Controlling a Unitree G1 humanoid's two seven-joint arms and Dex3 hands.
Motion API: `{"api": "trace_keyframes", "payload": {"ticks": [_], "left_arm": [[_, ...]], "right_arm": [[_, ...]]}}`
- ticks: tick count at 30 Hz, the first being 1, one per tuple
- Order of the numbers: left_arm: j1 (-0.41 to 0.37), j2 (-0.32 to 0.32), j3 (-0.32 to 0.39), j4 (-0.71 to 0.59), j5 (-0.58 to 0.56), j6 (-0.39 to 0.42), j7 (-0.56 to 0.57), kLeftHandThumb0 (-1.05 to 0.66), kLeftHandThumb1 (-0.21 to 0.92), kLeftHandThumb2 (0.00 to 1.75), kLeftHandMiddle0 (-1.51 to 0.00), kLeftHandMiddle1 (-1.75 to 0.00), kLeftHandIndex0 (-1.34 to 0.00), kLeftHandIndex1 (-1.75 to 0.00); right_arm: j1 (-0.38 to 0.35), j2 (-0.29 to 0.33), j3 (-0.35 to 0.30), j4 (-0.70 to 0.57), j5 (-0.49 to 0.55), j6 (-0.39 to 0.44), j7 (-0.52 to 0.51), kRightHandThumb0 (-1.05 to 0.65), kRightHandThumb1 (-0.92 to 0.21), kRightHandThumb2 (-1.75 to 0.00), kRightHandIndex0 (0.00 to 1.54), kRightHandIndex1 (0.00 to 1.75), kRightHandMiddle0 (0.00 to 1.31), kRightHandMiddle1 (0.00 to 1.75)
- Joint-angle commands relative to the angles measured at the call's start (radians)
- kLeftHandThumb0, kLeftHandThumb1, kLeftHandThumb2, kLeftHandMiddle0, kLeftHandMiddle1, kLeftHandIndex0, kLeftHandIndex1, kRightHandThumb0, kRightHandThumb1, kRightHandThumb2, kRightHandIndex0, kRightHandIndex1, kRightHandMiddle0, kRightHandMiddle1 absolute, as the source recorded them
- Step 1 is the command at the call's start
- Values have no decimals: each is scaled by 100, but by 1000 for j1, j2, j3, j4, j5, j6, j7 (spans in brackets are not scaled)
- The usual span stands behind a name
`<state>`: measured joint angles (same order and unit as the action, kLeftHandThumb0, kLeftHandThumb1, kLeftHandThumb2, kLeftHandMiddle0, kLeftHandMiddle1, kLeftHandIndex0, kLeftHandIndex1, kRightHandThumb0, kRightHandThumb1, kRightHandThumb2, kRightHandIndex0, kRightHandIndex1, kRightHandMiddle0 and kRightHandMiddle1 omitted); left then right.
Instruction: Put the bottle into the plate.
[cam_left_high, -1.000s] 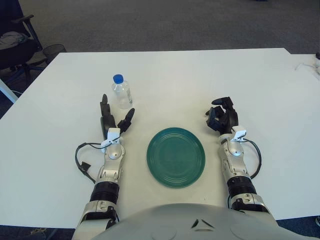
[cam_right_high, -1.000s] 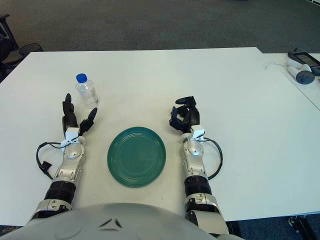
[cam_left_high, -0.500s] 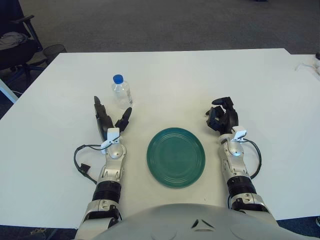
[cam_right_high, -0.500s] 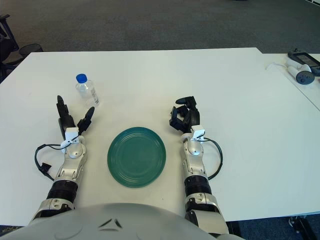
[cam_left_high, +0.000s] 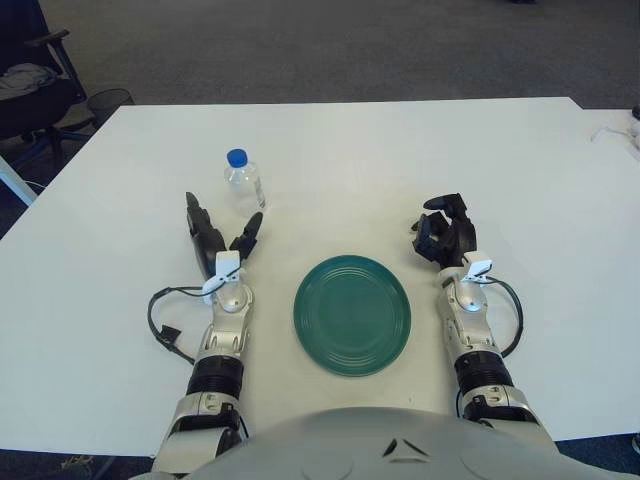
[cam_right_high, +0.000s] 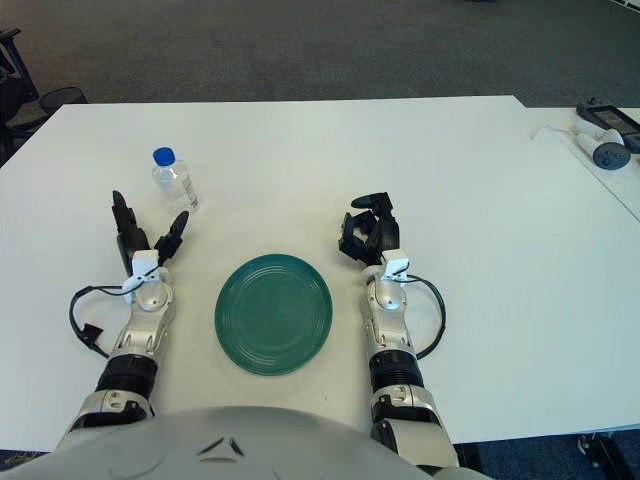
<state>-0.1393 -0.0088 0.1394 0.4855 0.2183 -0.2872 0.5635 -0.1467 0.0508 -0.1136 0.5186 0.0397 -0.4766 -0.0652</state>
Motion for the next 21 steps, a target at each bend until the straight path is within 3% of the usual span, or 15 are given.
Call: {"api": "trace_keyframes", "payload": {"ticks": [1, 21], "left_arm": [[-55, 33, 25, 106, -42, 44, -43, -105, 89, 10, 0, 0, 0, 0], [-169, 106, 40, 251, -98, -14, -139, -105, 90, 10, -1, 0, -3, -2]], "right_arm": [[24, -5, 2, 42, -9, 36, -5, 0, -48, -112, 52, 169, 26, 175], [29, -8, 0, 42, 0, 35, 12, 0, -48, -113, 52, 169, 26, 175]]}}
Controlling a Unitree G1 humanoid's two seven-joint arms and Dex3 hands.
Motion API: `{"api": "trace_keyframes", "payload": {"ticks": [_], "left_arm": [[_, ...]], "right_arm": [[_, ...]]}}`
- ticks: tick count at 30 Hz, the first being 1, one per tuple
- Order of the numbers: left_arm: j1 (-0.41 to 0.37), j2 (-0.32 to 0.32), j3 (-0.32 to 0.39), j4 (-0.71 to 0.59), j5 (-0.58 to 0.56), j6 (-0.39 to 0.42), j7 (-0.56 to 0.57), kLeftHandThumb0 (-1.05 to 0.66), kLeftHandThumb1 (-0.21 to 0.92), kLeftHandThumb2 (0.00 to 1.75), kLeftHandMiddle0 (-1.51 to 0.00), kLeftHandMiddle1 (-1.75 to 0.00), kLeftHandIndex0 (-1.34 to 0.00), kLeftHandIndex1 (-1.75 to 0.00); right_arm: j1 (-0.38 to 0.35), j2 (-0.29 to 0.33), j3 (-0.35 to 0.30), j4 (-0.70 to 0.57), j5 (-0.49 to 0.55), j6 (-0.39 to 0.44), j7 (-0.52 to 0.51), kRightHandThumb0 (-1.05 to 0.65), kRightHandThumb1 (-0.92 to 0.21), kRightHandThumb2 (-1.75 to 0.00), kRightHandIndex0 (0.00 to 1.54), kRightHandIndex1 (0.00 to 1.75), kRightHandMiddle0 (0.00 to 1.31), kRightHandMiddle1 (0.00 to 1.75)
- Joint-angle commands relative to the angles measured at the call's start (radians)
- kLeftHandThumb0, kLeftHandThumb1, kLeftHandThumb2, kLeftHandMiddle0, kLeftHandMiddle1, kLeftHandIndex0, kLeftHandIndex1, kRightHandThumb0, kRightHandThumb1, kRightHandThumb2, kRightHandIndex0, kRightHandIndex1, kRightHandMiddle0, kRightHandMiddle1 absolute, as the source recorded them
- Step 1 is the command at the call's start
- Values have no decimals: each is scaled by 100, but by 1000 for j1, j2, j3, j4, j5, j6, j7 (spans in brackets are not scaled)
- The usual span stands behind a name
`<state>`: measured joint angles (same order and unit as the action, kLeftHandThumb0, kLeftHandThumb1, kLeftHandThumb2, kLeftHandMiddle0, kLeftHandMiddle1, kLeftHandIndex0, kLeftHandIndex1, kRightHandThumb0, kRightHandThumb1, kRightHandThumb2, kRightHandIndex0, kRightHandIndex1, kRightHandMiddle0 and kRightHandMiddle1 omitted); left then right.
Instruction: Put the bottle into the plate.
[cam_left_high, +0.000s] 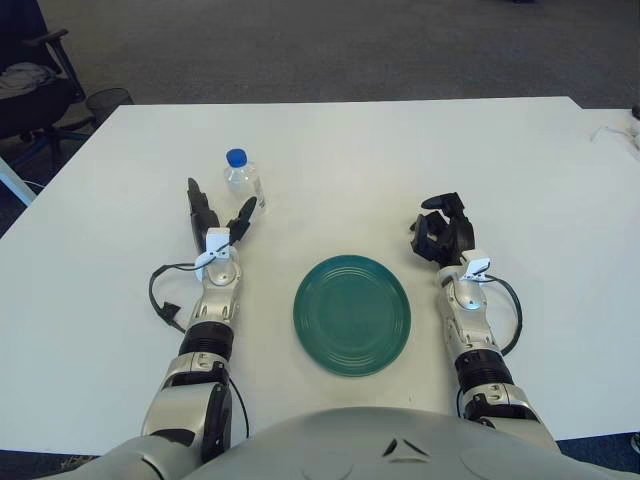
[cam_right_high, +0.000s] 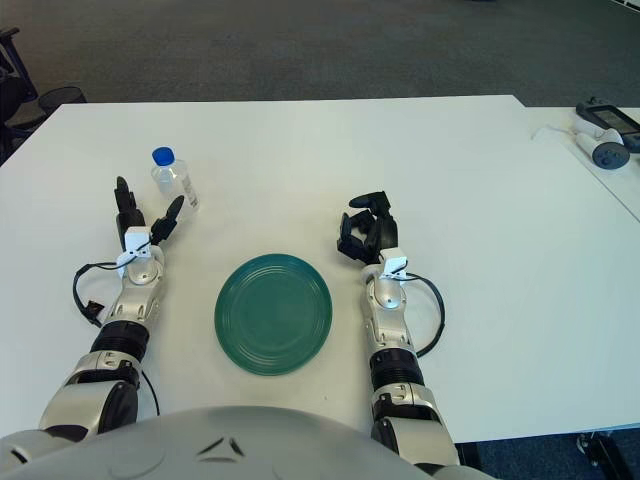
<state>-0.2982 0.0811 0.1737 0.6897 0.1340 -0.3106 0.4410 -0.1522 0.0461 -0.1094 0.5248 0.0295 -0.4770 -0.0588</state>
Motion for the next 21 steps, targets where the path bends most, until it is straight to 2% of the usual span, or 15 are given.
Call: {"api": "trace_keyframes", "payload": {"ticks": [1, 5, 12, 21], "left_arm": [[-18, 21, 7, 58, -15, 5, -18, -105, 90, 10, -1, 0, -3, -2], [-39, 36, 7, 87, -17, -8, -17, -105, 90, 9, -2, -1, -4, -3], [-62, 55, -3, 119, -1, -14, 3, -105, 90, 9, -6, -4, 0, -20], [-62, 73, -27, 120, 17, -19, -2, -105, 90, 8, -13, -10, 0, -37]], "right_arm": [[34, -4, -5, 35, 11, 39, 7, 0, -48, -113, 52, 169, 26, 175], [35, -3, -6, 35, 10, 38, 5, 0, -48, -112, 52, 169, 26, 175], [34, -2, -7, 39, 11, 30, 7, 0, -48, -112, 51, 170, 26, 175], [37, 1, -5, 23, 27, 59, 29, 0, -48, -113, 50, 171, 25, 175]]}}
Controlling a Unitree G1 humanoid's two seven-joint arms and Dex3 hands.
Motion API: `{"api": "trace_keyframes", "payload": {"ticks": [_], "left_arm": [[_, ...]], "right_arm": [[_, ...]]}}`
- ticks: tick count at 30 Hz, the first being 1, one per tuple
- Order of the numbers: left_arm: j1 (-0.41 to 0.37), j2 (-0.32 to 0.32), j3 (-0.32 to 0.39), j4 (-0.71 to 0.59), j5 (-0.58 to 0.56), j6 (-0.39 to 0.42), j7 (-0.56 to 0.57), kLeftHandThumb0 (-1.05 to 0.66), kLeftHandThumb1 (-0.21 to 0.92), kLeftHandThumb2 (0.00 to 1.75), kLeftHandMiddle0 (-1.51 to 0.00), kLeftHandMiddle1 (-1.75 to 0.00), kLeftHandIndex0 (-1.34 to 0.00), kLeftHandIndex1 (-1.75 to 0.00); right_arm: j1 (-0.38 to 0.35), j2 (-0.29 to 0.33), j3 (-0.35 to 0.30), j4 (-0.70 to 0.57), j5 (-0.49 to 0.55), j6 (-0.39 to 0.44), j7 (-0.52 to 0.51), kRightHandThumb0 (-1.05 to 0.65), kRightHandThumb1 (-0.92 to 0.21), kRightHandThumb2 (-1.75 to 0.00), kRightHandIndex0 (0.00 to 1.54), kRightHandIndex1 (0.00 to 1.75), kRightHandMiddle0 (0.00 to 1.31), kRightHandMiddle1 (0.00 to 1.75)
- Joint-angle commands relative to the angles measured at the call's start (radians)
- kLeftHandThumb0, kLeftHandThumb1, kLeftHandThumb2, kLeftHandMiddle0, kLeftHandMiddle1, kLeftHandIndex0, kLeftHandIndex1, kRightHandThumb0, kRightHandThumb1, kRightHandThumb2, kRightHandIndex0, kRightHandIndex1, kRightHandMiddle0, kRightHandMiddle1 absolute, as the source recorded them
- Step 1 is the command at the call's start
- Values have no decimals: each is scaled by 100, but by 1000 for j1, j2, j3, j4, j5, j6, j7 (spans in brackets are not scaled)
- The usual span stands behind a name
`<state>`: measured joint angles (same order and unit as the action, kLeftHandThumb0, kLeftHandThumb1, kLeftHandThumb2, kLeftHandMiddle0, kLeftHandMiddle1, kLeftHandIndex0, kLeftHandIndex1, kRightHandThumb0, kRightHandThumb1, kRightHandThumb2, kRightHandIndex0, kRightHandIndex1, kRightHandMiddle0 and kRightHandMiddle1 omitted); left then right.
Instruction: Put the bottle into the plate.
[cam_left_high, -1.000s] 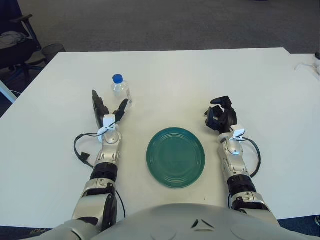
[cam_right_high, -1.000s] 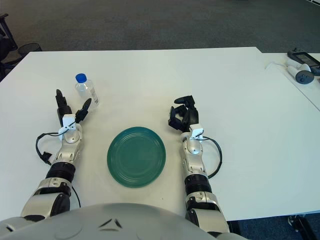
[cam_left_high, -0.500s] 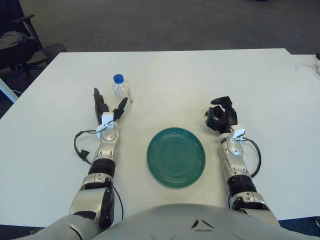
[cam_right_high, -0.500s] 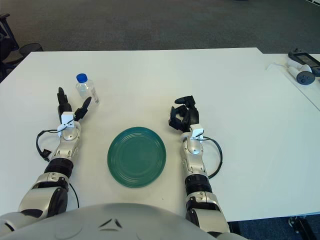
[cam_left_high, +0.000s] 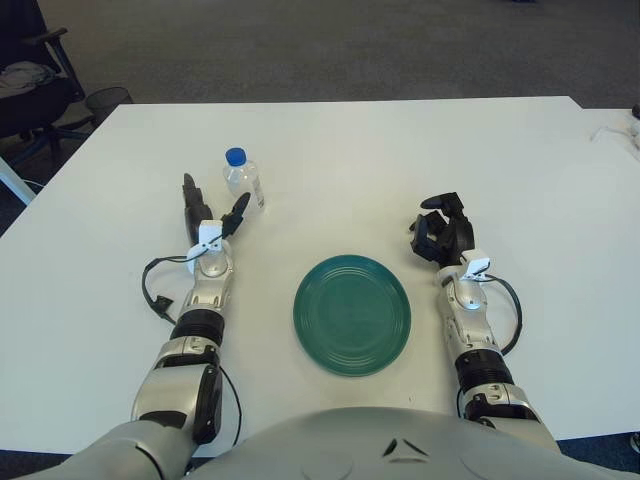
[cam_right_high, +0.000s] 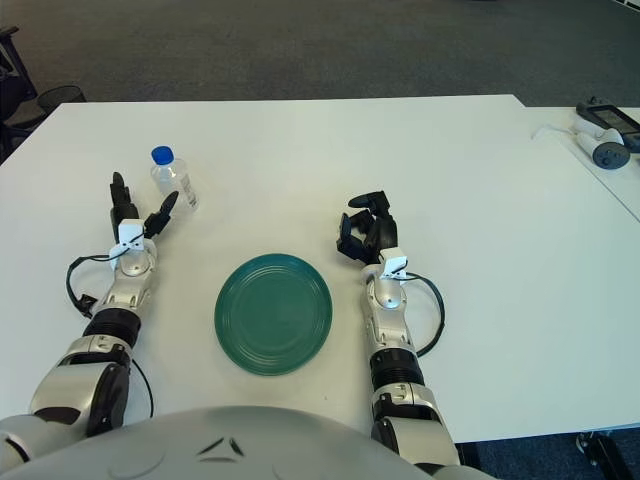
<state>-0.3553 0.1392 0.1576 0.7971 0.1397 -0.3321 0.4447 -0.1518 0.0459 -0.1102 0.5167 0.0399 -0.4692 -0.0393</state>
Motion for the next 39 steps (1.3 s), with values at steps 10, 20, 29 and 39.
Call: {"api": "trace_keyframes", "payload": {"ticks": [10, 20, 29, 39], "left_arm": [[-9, 26, -22, 31, 8, -23, -33, -105, 90, 6, 0, -51, 0, -51], [-25, 36, -43, 57, 4, -61, -92, -105, 87, 4, 0, -52, 0, -51], [-46, 44, -59, 82, 7, -80, -134, -104, 86, 3, 0, -50, 0, -50], [-82, 50, -81, 140, 11, -86, -181, -103, 86, 3, 0, -45, 0, -46]], "right_arm": [[39, 3, -1, 31, 22, 43, 23, 0, -49, -112, 49, 171, 26, 175], [39, 8, 1, 36, 21, 28, 23, 0, -49, -111, 49, 171, 26, 175], [40, 15, 1, 37, 20, 26, 20, 0, -49, -111, 49, 171, 26, 175], [40, 18, 5, 35, 18, 30, 20, 0, -50, -111, 49, 171, 26, 175]]}}
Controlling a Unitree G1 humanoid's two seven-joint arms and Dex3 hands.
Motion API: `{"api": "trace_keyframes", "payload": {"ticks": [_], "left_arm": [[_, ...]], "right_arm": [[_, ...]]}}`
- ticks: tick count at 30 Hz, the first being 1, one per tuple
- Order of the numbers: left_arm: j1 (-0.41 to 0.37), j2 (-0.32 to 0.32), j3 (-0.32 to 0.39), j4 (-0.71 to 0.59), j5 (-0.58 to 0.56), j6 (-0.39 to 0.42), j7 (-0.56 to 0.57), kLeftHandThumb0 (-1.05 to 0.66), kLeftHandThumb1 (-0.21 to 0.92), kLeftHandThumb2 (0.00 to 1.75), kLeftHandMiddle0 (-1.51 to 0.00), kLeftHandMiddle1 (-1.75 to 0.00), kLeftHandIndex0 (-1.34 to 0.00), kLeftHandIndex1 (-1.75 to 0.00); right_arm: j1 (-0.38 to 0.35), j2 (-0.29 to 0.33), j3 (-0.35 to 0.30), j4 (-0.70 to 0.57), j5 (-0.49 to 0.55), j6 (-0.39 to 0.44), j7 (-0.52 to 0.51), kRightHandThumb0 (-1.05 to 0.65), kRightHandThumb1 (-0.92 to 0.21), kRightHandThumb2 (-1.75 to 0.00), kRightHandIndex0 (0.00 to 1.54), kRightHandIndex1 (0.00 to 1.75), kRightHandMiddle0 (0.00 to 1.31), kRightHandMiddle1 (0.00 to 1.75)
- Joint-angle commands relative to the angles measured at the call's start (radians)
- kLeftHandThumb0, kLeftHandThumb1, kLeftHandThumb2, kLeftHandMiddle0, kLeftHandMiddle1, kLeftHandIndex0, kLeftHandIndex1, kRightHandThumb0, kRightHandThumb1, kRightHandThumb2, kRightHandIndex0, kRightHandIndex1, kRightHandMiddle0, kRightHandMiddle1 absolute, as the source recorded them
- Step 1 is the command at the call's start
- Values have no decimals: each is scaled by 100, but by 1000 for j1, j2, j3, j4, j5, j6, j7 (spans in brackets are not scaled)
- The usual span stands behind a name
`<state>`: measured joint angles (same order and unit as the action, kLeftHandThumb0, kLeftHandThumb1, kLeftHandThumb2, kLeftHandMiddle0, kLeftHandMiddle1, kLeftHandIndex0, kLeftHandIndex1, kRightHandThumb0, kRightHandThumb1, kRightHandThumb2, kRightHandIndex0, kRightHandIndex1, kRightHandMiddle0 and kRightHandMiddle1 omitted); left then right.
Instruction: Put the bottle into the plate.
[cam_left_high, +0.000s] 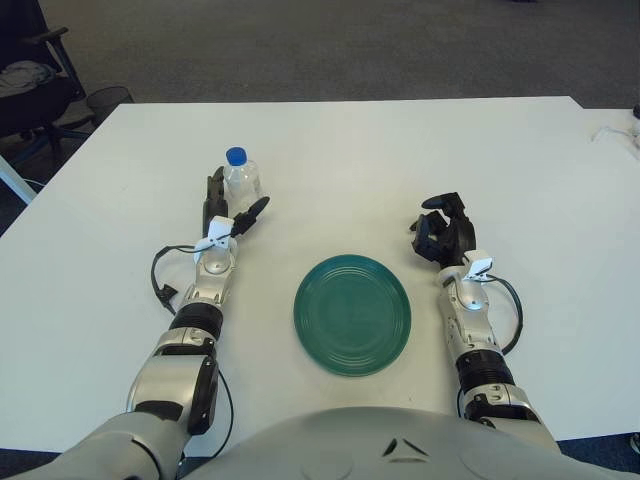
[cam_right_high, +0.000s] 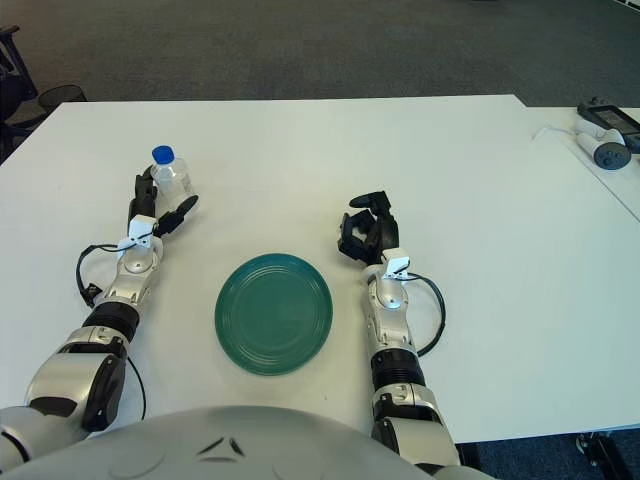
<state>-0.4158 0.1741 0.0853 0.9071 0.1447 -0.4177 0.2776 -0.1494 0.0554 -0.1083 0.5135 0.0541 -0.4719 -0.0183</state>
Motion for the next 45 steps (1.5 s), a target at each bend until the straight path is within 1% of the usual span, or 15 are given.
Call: {"api": "trace_keyframes", "payload": {"ticks": [1, 9, 19, 29, 45], "left_arm": [[-26, 16, -10, 37, 6, -1, -16, -103, 86, 3, 0, -44, 0, -46], [-77, 20, -28, 99, 18, 2, -21, -102, 88, 4, 0, -47, 0, -52], [-143, 5, -23, 164, 3, 6, -31, -103, 88, 5, 0, -58, 0, -60], [-182, -13, -14, 219, -18, 0, -28, -105, 88, 5, 0, -66, 0, -69], [-238, -39, -19, 288, -18, 24, 15, -103, 89, 5, 0, -74, 0, -71]], "right_arm": [[38, 9, 4, 39, 3, 31, -2, 0, -50, -111, 49, 170, 26, 175], [42, 20, 5, 37, 6, 22, -6, 0, -50, -110, 49, 170, 26, 175], [57, 37, 8, 7, 15, 44, -9, 0, -50, -111, 49, 171, 25, 175], [67, 43, 15, -14, -2, 61, -31, 0, -50, -110, 49, 171, 24, 175], [76, 46, 24, -28, -4, 77, -51, 0, -51, -110, 49, 171, 24, 175]]}}
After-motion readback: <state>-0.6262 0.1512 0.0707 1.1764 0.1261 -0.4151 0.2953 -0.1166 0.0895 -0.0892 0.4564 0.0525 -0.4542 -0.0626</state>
